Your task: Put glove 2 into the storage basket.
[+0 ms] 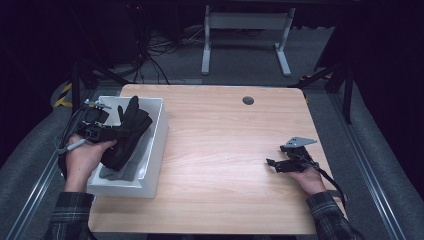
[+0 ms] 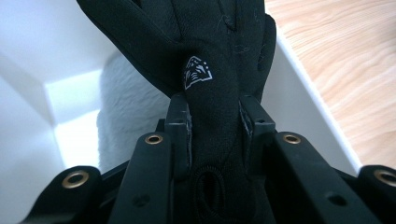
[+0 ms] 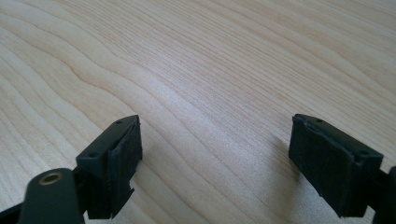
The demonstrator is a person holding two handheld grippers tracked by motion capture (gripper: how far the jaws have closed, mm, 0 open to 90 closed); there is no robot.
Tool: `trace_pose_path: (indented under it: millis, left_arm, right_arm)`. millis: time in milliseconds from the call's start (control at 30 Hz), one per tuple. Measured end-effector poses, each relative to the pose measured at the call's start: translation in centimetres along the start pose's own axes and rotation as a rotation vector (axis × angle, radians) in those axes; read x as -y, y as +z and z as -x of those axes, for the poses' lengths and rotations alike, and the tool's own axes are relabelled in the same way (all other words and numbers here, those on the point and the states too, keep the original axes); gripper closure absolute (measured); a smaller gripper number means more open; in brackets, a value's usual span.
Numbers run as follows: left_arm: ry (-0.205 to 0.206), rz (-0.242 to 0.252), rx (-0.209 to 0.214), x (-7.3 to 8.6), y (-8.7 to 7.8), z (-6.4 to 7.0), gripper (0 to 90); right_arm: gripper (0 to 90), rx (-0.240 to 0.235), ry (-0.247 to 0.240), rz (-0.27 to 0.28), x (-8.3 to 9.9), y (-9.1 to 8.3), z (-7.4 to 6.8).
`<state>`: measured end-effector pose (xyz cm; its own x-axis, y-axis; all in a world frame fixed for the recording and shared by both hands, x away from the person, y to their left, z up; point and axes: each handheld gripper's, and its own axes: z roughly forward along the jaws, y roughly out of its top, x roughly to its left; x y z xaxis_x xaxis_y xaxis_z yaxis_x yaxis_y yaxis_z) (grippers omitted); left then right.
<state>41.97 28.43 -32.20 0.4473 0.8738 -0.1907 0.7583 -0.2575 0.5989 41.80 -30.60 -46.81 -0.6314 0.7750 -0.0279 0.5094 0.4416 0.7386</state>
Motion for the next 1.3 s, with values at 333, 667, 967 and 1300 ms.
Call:
trace_pose_path:
  millis: [333, 667, 967, 1300]
  left_arm:
    - [-0.070, -0.042, -0.033, 1.1, 3.2, -2.7, 68.7]
    - [-0.053, -0.009, -0.038, 1.4, 3.8, -3.2, 36.4]
    - [0.003, 0.100, -0.013, -0.1, 1.1, -1.0, 24.0]
    - [0.092, 0.186, 0.094, -1.6, -0.2, 3.8, 22.6]
  right_arm:
    - [17.7, 0.000, 0.000, 0.000, 0.0, 0.0, 0.0]
    - [17.7, 0.000, 0.000, 0.000, 0.0, 0.0, 0.0]
    - [17.7, 0.001, -0.001, 0.000, 0.0, 0.0, 0.0]
    - [17.7, 0.001, -0.002, 0.000, 0.0, 0.0, 0.0]
